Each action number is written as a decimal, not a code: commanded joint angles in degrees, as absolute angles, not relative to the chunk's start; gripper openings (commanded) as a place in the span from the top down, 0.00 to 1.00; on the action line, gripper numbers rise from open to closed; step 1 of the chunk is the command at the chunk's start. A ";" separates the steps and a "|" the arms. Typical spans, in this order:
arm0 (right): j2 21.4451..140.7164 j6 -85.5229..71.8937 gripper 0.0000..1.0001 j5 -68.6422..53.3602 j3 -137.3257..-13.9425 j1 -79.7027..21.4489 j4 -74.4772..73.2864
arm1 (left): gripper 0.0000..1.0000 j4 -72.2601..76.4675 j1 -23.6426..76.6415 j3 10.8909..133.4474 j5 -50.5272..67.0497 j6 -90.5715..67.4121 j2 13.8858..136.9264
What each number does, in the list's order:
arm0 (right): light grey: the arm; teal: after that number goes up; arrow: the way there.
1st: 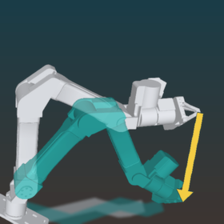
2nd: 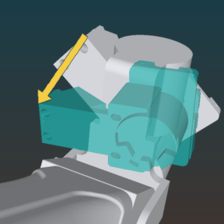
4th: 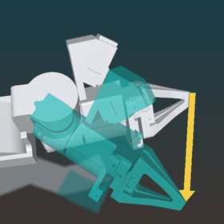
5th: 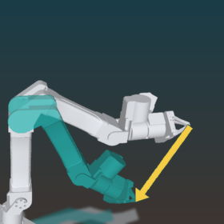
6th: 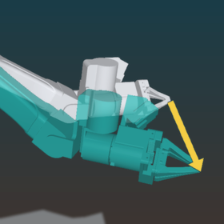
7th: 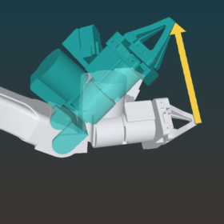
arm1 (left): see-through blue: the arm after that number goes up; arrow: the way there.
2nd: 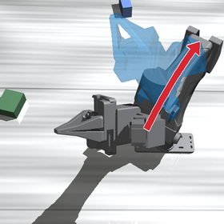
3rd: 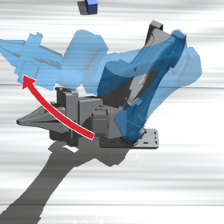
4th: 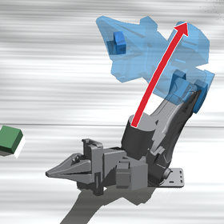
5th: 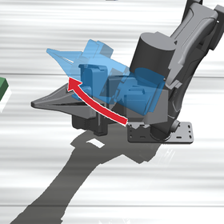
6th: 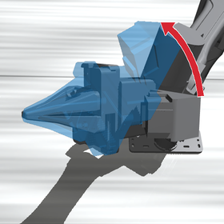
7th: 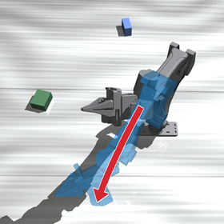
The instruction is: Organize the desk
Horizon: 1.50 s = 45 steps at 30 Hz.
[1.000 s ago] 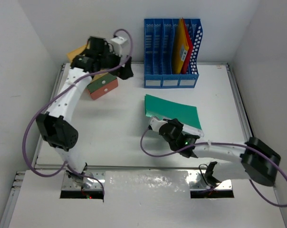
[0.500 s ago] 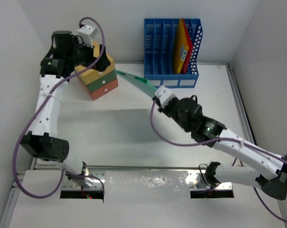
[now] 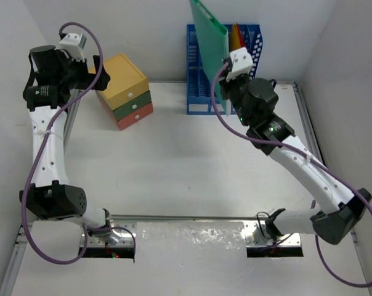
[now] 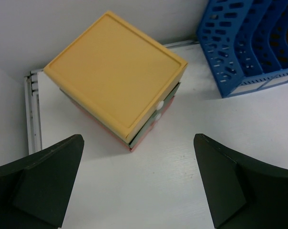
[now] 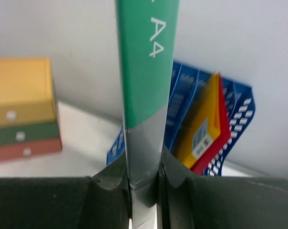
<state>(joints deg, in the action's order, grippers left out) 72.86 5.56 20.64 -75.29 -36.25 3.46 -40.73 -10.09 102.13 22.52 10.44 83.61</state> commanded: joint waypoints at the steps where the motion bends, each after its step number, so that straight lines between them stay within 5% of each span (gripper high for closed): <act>1: 76.10 2.82 1.00 22.76 -82.78 -34.02 13.27 | 0.01 -36.74 -11.60 101.08 21.80 9.67 81.56; 15: 91.04 3.61 1.00 31.82 -90.96 -30.33 24.08 | 0.00 -35.07 -14.68 98.26 22.41 11.51 82.88; 34: 111.96 -3.43 1.00 25.66 -110.37 -24.26 17.67 | 0.00 -35.07 -17.40 98.53 24.96 12.30 86.57; 45: 120.49 -2.98 1.00 22.94 -109.51 -22.06 25.22 | 0.00 -34.89 -18.46 98.70 25.75 12.48 89.12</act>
<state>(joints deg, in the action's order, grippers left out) 120.64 -2.15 25.02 -108.36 -23.33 15.75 -37.34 -17.50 98.24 24.60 11.79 89.10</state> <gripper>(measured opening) 0.168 0.996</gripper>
